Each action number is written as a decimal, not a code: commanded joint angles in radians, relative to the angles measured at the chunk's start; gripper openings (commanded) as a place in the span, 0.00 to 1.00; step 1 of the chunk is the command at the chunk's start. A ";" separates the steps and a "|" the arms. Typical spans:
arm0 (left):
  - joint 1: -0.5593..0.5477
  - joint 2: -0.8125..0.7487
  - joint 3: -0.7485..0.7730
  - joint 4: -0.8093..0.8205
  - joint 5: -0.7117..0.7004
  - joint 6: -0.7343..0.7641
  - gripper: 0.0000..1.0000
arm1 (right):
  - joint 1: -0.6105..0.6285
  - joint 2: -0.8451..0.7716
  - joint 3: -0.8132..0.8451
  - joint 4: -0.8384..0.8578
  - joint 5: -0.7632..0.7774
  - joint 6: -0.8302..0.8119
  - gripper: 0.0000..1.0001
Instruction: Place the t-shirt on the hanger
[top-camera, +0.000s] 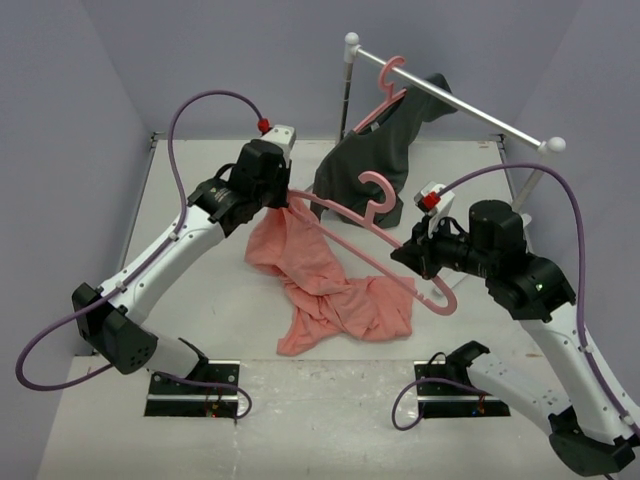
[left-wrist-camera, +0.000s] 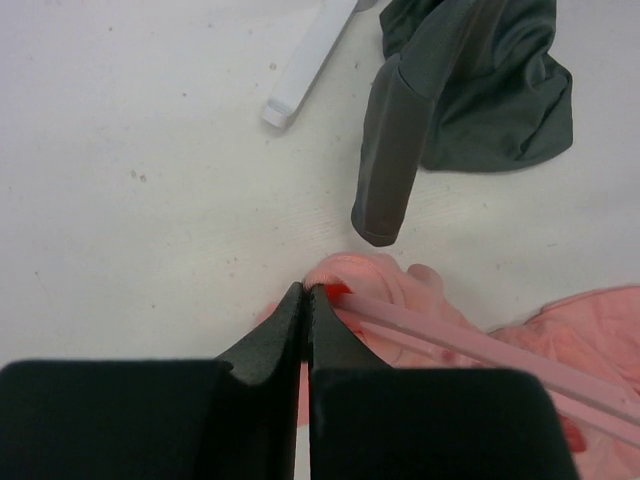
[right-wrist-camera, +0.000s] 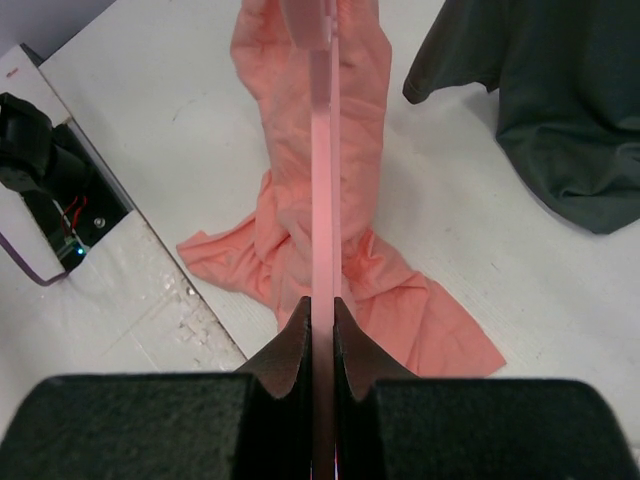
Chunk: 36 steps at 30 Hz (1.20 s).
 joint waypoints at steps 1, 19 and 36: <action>0.000 -0.020 0.036 -0.058 0.050 0.067 0.00 | 0.015 -0.012 -0.011 -0.008 0.025 -0.024 0.00; -0.003 -0.061 0.080 -0.101 0.309 0.124 0.00 | 0.048 0.103 -0.052 0.055 -0.057 0.016 0.00; -0.022 -0.191 0.267 -0.323 0.135 0.204 0.00 | 0.047 0.052 -0.122 0.345 -0.446 0.165 0.00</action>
